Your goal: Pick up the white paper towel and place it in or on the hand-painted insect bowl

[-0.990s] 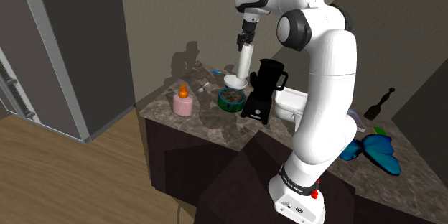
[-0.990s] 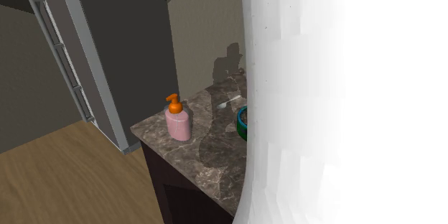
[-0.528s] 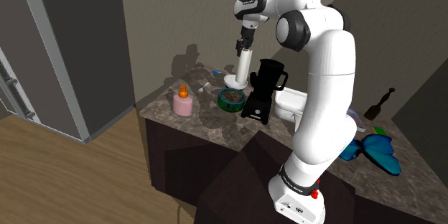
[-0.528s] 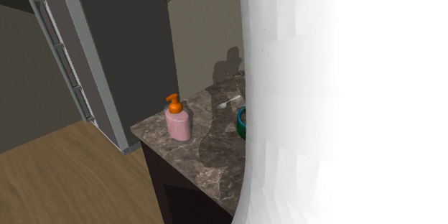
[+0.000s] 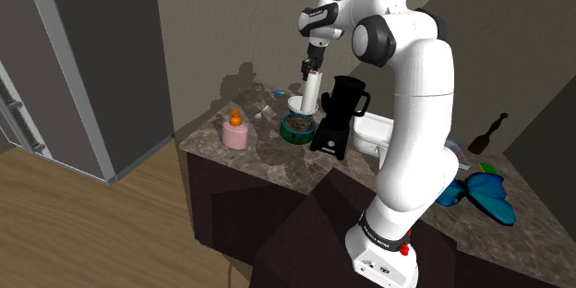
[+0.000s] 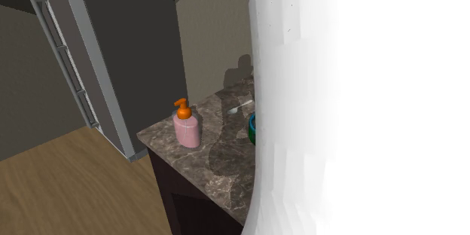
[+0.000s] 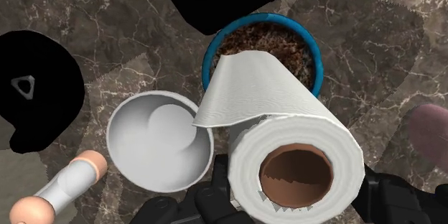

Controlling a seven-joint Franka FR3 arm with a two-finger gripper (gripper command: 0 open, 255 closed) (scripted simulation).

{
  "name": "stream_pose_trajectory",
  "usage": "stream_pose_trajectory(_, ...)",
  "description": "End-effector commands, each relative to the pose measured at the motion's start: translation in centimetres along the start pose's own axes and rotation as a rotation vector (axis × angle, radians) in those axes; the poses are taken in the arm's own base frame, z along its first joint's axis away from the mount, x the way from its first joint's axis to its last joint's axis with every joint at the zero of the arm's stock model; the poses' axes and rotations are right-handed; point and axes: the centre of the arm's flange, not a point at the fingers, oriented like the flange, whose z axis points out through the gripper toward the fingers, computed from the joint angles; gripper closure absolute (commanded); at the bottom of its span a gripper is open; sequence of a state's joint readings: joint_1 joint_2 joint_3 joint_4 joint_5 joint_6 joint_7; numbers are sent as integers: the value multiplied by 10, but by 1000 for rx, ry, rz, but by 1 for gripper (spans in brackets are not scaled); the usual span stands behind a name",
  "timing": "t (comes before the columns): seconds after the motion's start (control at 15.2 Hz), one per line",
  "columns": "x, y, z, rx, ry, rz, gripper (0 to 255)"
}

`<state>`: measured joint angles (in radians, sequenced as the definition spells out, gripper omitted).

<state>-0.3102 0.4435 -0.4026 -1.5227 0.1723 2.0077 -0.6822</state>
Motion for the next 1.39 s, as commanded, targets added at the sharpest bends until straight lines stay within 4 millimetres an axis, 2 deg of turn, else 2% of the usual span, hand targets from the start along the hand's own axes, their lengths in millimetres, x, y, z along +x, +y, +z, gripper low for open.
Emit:
stream_pose_trajectory(0.0, -2, -1, 11, 0, 0, 0, 255)
stream_pose_trajectory(0.66, -5, -4, 64, 0, 0, 0, 255)
stream_pose_trajectory(1.19, -5, -5, 66, 0, 0, 0, 255)
stream_pose_trajectory(1.25, -5, -5, 66, 0, 0, 0, 0)
stream_pose_trajectory(1.32, -5, -5, 66, 0, 0, 0, 0)
